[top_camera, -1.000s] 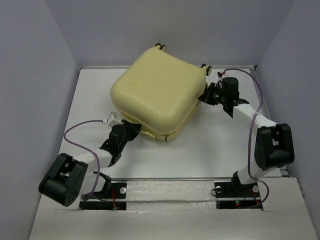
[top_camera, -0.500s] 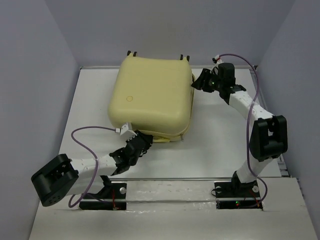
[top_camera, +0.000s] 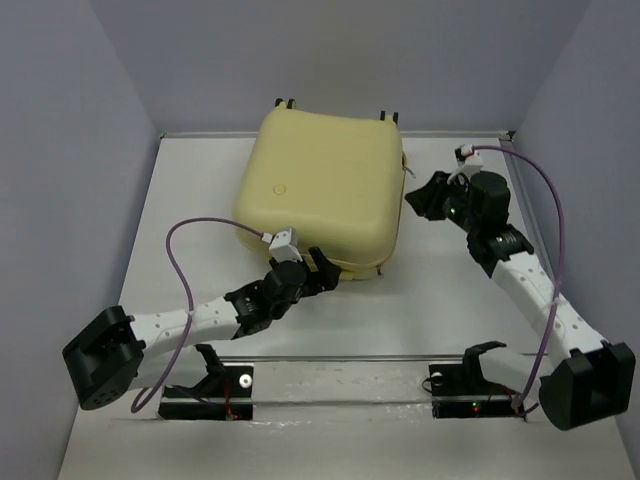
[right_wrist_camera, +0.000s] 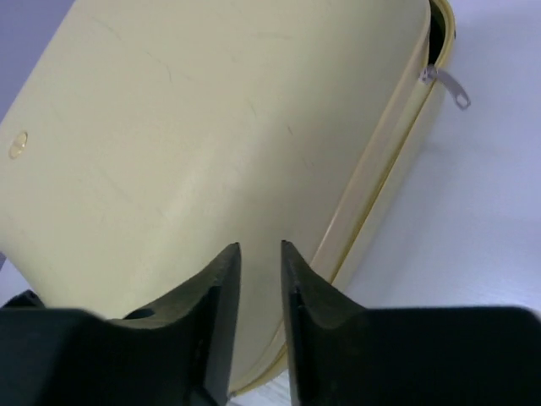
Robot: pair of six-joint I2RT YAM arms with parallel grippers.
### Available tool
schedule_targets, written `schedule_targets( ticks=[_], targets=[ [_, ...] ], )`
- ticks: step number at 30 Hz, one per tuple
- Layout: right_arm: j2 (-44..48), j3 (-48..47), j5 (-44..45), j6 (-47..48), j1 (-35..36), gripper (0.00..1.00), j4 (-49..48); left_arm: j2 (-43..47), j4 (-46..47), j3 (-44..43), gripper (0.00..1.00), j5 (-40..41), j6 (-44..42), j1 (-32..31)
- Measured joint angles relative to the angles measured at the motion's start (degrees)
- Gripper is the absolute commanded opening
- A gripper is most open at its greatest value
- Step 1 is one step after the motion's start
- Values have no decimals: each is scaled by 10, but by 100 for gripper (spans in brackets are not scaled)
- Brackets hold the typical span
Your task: Pack the luggage
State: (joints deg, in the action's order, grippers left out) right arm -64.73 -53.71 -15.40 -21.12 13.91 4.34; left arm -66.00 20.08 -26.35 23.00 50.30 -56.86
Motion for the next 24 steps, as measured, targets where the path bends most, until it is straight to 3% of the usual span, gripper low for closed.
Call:
schedule_targets(
  ticks=[1,5,8,9,12,13,14,16,18,24],
  targets=[
    [24,27,1,-8,0,8,-5,14,-10,-7,95,-10,-10,-1],
    [111,125,-6,-31,0,7,-26,58,-25,-28,94,-24,-37,0],
    [167,209,-42,-52,0,7,-54,84,-45,-43,85,-33,-56,1],
    [180,233,-56,-58,2,7,-64,99,-61,-50,74,-36,-64,1],
    [206,294,-89,-74,23,16,-81,131,-89,-69,53,-45,-76,4],
    [210,302,-91,-76,29,21,-82,137,-95,-78,50,-51,-81,5],
    [216,313,-96,-78,40,35,-83,141,-99,-87,47,-62,-82,7],
    [222,330,-94,-82,73,44,-89,139,-101,-98,39,-84,-82,9],
    [225,339,-80,-81,111,52,-91,137,-103,-95,36,-107,-79,8],
    [187,338,-27,-54,176,56,-99,130,-111,-24,39,-135,-63,2]
  ],
)
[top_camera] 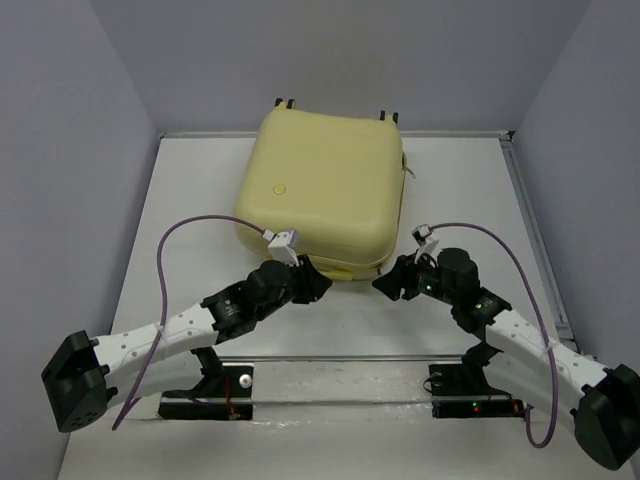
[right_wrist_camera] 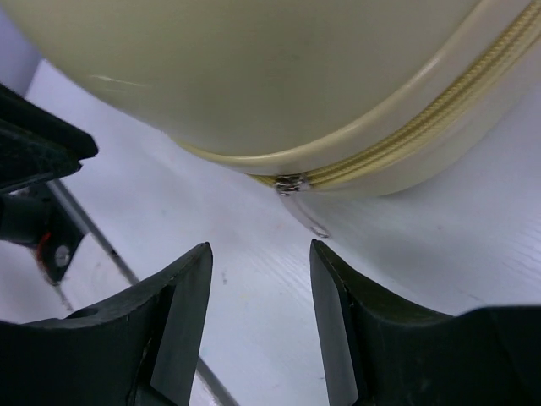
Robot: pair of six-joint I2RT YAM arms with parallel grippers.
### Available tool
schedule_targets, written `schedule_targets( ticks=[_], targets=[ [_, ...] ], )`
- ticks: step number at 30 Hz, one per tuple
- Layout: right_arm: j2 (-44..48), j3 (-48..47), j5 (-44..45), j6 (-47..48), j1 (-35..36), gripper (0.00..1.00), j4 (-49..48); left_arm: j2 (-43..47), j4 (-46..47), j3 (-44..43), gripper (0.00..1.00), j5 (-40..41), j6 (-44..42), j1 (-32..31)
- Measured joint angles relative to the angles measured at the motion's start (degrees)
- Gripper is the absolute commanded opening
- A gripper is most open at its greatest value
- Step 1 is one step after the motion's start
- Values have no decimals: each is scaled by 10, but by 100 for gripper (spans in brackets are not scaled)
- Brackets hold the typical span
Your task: Pack the luggage
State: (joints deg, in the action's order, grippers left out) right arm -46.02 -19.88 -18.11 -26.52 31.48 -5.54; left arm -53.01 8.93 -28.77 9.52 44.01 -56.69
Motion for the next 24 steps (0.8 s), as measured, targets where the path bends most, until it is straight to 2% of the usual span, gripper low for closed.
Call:
schedule_targets(
  ticks=[7,13,16,19,20,21,24],
  targets=[
    [-65,-25,78,39,18,53,1,-57,20,6,51,-6,-2,0],
    [-110,-44,107,50,59,50,-5,-127,50,-8,51,-21,-10,1],
    [-122,-47,117,54,66,40,-12,-145,54,-29,51,-21,-21,3],
    [-129,-48,133,54,69,21,-16,-157,60,-55,51,-22,-33,12],
    [-129,-48,139,53,71,10,-17,-158,63,-63,51,-21,-37,16],
    [-129,-48,144,54,73,7,-19,-159,63,-69,51,-21,-41,21],
    [-129,-49,162,52,87,7,-25,-167,56,-89,51,-28,-52,37]
  ],
)
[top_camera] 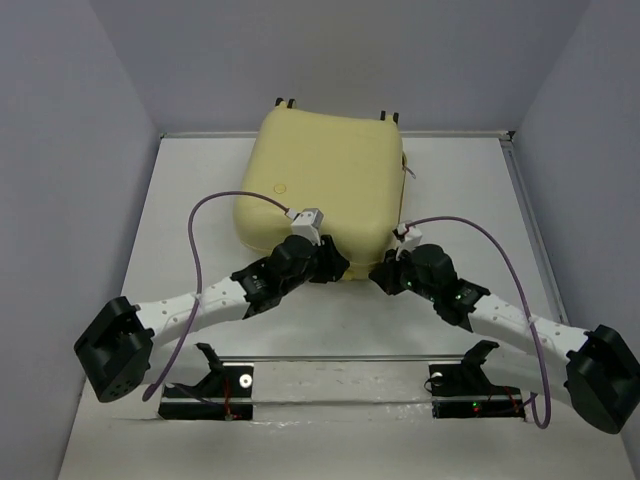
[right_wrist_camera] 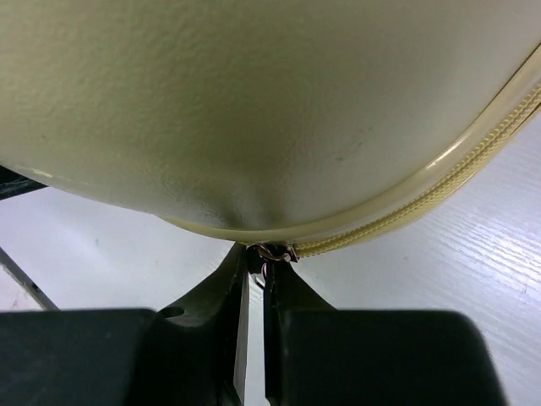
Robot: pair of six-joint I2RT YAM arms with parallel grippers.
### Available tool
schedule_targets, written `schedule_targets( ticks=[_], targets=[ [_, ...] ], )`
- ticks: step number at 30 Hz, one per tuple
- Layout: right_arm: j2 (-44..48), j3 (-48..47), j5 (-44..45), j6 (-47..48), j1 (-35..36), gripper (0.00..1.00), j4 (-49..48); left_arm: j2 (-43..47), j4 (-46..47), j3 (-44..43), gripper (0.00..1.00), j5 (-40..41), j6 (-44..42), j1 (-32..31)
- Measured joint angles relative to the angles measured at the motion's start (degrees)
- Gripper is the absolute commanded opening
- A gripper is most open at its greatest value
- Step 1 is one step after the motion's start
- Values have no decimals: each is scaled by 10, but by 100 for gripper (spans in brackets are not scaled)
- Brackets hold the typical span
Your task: Pack the luggage
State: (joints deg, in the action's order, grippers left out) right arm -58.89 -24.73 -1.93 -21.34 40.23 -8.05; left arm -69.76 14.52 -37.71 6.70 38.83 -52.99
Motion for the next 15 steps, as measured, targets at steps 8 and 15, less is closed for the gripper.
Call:
schedule_targets(
  ticks=[8,15],
  targets=[
    [31,0,105,-16,63,7,32,-47,-48,-60,51,-13,-24,10],
    [29,-14,163,-33,118,7,50,-79,-89,-104,51,-12,-30,17]
  ],
)
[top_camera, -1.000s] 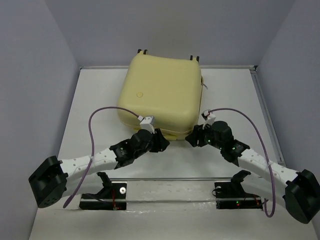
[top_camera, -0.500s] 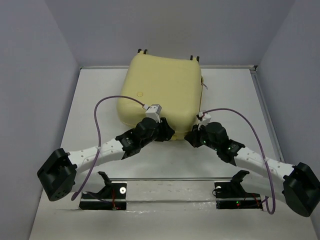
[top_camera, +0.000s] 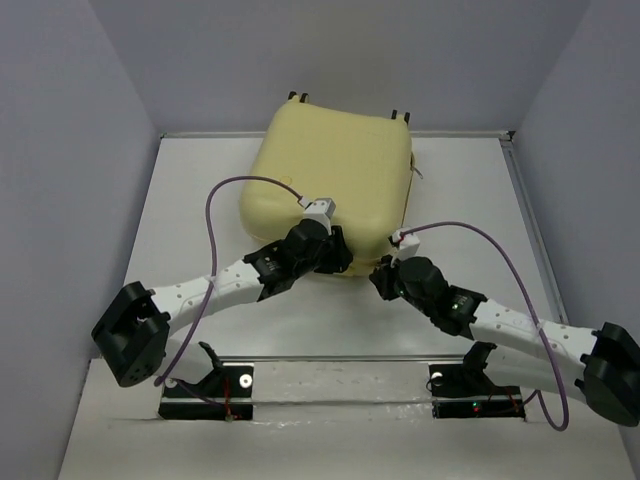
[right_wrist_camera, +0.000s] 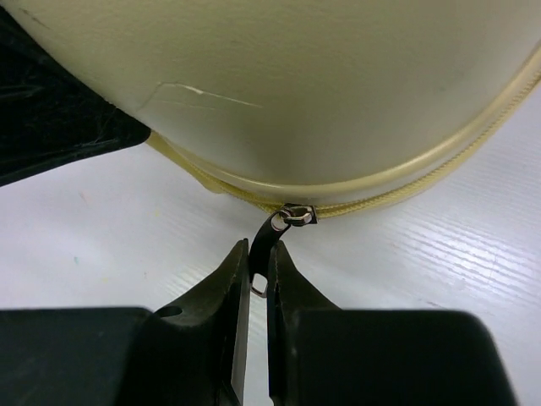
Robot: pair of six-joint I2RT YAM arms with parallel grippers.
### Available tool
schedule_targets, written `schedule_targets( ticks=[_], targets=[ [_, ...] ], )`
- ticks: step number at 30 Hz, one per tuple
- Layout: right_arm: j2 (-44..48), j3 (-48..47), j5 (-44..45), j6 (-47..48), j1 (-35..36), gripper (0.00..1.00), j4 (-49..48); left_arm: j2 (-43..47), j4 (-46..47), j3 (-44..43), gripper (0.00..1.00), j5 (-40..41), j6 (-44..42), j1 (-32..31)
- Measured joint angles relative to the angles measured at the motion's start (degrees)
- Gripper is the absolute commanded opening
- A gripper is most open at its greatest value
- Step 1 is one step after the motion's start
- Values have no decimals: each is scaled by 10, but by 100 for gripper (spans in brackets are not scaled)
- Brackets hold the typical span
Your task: Pack the luggage
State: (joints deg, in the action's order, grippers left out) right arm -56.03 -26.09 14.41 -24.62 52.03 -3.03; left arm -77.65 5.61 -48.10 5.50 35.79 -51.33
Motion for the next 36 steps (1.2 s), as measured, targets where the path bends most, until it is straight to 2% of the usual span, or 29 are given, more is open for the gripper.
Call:
schedule_targets(
  ticks=[7,14,21,24,25,28,31,34,36],
  targets=[
    [-43,-15,-28,-14,33,7,-43,-9,-26,-19,51,-11,1,5],
    [-12,4,11,-45,43,7,-49,-19,-13,-22,51,-12,7,1],
    [-165,-36,14,-59,58,7,-185,-34,-7,-31,52,-16,6,5],
    [-183,-34,17,-63,59,7,-222,-32,-7,-31,64,-36,6,22],
    [-178,-30,21,-63,59,7,-224,-30,-7,-31,75,-42,7,24],
    [-132,-10,37,-63,70,7,-210,-16,3,-25,90,-63,15,26],
    [-75,8,48,-64,80,7,-183,23,9,-6,94,-83,21,42],
    [-36,16,47,-69,89,7,-145,79,-34,3,95,-96,21,70],
    [-24,17,47,-72,98,7,-127,135,-85,1,94,-103,13,119]
  ],
)
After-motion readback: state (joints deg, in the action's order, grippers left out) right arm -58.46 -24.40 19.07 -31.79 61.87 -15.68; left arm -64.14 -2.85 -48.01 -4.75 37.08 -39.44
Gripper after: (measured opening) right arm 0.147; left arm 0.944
